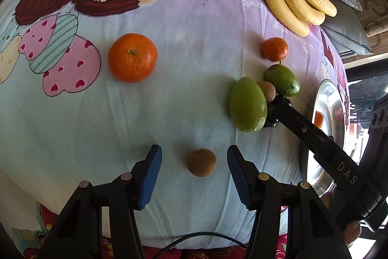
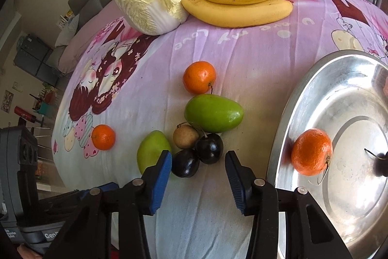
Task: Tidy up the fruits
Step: 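Grasp a brown kiwi with the left tool while the right tool grasps a cherry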
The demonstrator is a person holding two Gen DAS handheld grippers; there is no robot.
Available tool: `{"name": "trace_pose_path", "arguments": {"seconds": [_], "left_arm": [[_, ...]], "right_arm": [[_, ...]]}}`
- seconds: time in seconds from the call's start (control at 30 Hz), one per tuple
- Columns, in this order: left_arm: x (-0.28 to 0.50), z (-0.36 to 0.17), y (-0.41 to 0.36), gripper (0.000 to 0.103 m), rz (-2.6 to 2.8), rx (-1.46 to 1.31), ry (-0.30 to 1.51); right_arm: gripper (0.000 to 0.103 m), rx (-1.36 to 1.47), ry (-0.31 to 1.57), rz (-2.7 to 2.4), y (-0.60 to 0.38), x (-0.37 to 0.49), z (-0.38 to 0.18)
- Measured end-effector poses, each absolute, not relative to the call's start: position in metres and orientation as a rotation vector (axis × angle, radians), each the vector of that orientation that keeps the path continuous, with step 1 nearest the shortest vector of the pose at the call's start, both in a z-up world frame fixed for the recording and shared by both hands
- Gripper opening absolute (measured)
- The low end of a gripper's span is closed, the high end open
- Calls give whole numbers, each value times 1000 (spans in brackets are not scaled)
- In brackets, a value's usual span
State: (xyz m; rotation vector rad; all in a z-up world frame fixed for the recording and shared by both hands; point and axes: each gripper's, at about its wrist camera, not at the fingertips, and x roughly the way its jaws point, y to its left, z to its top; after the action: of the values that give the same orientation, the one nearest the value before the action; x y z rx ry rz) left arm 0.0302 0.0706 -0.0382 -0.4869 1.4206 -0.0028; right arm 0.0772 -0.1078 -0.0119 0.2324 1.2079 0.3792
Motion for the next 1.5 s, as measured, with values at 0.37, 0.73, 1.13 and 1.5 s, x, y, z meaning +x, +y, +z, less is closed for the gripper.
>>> {"name": "trace_pose_path", "arguments": {"seconds": [0.37, 0.73, 1.13, 1.5], "left_arm": [[35, -44, 50, 27, -39, -440, 1430], [46, -45, 57, 27, -34, -497, 1401], [49, -39, 75, 27, 17, -528, 1355], [40, -31, 90, 27, 31, -535, 1342]], "right_arm": [[40, 233, 1203, 341, -111, 82, -12], [32, 224, 1204, 341, -107, 86, -13], [27, 226, 1206, 337, -109, 86, -14], [27, 225, 1202, 333, -112, 81, -6]]}}
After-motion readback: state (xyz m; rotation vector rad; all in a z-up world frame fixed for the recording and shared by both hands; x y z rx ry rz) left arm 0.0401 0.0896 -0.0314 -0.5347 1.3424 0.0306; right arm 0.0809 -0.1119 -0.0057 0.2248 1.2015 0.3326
